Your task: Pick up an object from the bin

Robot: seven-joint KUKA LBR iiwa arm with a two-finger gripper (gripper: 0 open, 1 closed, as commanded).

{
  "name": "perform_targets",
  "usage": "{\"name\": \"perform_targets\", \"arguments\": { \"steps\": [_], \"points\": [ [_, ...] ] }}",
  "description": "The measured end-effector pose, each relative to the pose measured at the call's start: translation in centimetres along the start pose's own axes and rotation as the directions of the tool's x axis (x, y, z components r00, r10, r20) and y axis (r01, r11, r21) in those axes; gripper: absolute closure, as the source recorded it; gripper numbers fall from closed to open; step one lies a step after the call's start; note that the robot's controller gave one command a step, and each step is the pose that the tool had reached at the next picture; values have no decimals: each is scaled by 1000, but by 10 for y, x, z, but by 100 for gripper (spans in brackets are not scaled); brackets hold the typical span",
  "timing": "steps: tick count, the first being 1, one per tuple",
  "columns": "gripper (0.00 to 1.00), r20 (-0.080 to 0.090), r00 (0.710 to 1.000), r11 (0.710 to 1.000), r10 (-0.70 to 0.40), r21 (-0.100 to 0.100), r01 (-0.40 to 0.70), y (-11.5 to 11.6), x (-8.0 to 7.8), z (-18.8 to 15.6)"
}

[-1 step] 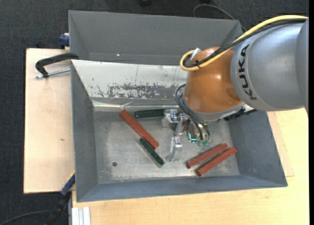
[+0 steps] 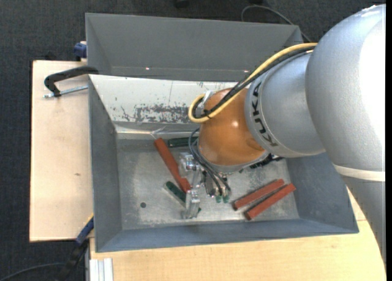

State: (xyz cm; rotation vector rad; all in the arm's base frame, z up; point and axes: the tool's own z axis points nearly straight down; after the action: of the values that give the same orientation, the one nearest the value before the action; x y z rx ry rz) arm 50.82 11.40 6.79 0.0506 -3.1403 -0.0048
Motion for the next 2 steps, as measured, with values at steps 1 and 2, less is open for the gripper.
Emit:
{"name": "perform_targets", "arguments": {
  "steps": [1,2],
  "points": [
    [0,7,991,991,132,0,-132,3,8,-33],
    [0,6,933,933,360,0,-360,-2,-7,-33]
  ]
}}
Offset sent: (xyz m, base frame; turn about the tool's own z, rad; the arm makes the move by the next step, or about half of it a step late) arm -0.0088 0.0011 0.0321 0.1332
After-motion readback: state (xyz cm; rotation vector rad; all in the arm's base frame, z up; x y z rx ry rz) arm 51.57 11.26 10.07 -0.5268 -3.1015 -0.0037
